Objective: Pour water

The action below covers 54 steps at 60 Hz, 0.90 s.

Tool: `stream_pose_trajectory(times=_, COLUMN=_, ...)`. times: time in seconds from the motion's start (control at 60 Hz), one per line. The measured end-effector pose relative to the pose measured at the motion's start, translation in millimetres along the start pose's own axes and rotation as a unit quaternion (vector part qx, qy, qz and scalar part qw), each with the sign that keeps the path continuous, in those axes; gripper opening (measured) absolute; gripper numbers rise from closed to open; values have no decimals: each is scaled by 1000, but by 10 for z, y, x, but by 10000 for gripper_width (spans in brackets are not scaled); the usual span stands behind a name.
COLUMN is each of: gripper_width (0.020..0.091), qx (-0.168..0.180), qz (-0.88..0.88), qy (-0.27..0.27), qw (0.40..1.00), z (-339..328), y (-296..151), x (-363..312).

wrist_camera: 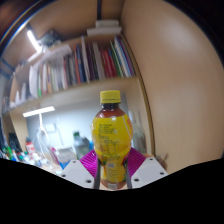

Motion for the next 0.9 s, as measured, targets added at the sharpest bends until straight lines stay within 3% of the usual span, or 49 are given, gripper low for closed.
stream_pose_trajectory(times=0.083, gripper_width=367, qx=-47, qz=-13, qy=11, qw=999, z=-41, y=614, x=245)
stream_pose_trajectory(times=0.2, gripper_width=368, qx=-85, qz=-34, qy=-3, qw=996, z=-51, y=1106, x=225)
stream_pose_trajectory(times=0.367, gripper_width=375, qx=-107, qz=-85, qy=-30, qw=990, z=25, y=1404, x=157)
stream_pose_trajectory(times=0.417, gripper_width=412, qx=-119, qz=-100, qy=-25, qw=988, z=18, y=1478, x=181)
stream_pose_trajectory(times=0.667, gripper_width=413, qx=-101, qz=-64, qy=-12, qw=993, z=34, y=1468, x=238)
stream_pose_trajectory(times=0.9, gripper_width=524, qx=-98, qz=-57, qy=-13, qw=993, z=-11, y=1430, x=237)
Point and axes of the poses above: the point between the fingertips, and its own axes, seen from behind it with the camera up: x to the right, y down, z forward, the way the camera looks, the point moved 3 cm from there along -z, backward, against the way the camera looks, and after that the axes turned 13 degrees about x, right-handed, at the moved point
